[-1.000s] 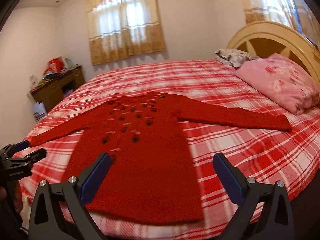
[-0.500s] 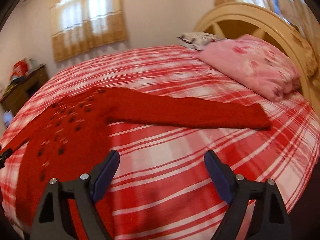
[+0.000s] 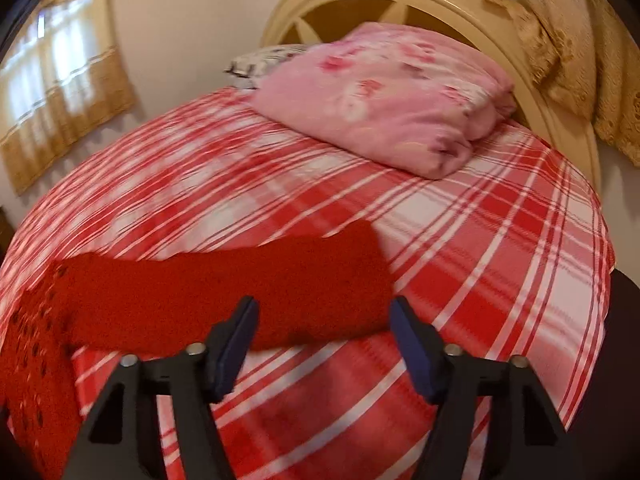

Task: Fold small clothes
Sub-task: 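Move the right tool to the sleeve cuff and close on it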

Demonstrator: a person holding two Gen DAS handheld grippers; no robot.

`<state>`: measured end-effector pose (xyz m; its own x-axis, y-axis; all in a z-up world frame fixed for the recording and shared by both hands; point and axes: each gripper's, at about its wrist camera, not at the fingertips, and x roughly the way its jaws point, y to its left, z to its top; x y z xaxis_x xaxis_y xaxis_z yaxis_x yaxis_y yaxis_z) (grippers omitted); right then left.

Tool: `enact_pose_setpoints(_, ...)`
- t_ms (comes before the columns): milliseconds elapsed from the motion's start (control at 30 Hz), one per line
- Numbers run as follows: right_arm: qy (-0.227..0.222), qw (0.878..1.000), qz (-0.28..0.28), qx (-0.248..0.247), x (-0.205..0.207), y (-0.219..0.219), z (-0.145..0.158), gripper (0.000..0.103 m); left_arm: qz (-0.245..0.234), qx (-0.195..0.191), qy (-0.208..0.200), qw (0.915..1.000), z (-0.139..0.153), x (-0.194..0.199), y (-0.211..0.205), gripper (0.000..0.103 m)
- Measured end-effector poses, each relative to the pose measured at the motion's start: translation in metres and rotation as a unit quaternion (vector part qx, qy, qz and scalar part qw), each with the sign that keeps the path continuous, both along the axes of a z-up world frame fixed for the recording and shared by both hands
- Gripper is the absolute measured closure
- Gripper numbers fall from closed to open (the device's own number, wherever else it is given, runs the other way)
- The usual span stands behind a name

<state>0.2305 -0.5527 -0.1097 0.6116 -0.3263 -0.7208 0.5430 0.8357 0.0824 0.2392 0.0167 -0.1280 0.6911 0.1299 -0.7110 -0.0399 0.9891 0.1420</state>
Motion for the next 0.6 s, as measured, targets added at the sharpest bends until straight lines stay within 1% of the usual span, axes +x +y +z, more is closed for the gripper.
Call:
enact_pose_setpoints(33, 0.003, 1.000, -0.005, 0.005, 0.003, -0.007, -0.001, 0.039, 0.002, 0.002, 0.001, 1.0000, -0.001, 0.003, 0.001, 0.000)
enact_pose_setpoints(133, 0.018, 0.999, -0.021, 0.029, 0.013, -0.031, -0.006, 0.048, 0.009, 0.003, 0.004, 0.9999, -0.006, 0.013, 0.006, 0.000)
enact_pose_setpoints(167, 0.025, 0.999, -0.023, 0.033, 0.018, -0.038, -0.009, 0.054, 0.012, 0.003, 0.005, 0.9999, -0.007, 0.017, 0.008, 0.000)
enact_pose_setpoints(200, 0.031, 0.999, -0.021, 0.035, 0.021, -0.040, -0.010, 0.056, 0.014, 0.002, 0.007, 0.9999, -0.009, 0.020, 0.009, 0.000)
enact_pose_setpoints(300, 0.048, 0.997, -0.016, 0.057, 0.030, -0.045, -0.020, 0.057, 0.026, -0.001, 0.010, 0.9996, -0.012, 0.025, 0.016, 0.000)
enact_pose_setpoints(333, 0.053, 0.997, -0.016, 0.052, 0.034, -0.044, -0.022, 0.057, 0.029, -0.002, 0.010, 0.9995, -0.012, 0.027, 0.018, 0.000)
enact_pose_setpoints(367, 0.057, 0.997, -0.015, 0.046, 0.036, -0.042, -0.022, 0.060, 0.032, -0.003, 0.010, 0.9994, -0.013, 0.028, 0.020, 0.000)
enact_pose_setpoints(400, 0.063, 0.997, -0.009, 0.040, 0.039, -0.039, -0.023, 0.071, 0.034, -0.003, 0.009, 0.9994, -0.014, 0.029, 0.021, 0.000)
enact_pose_setpoints(467, 0.076, 0.997, 0.001, 0.031, 0.045, -0.033, -0.025, 0.083, 0.036, -0.003, 0.009, 0.9993, -0.015, 0.030, 0.022, 0.000)
enact_pose_setpoints(500, 0.078, 0.997, 0.004, 0.029, 0.046, -0.032, -0.025, 0.090, 0.036, -0.003, 0.010, 0.9993, -0.016, 0.031, 0.022, 0.000)
enact_pose_setpoints(533, 0.080, 0.996, 0.011, 0.028, 0.048, -0.030, -0.025, 0.093, 0.036, -0.004, 0.011, 0.9993, -0.017, 0.031, 0.023, 0.000)
enact_pose_setpoints(600, 0.085, 0.996, 0.021, 0.024, 0.051, -0.025, -0.024, 0.094, 0.036, -0.008, 0.013, 0.9992, -0.018, 0.032, 0.024, 0.000)
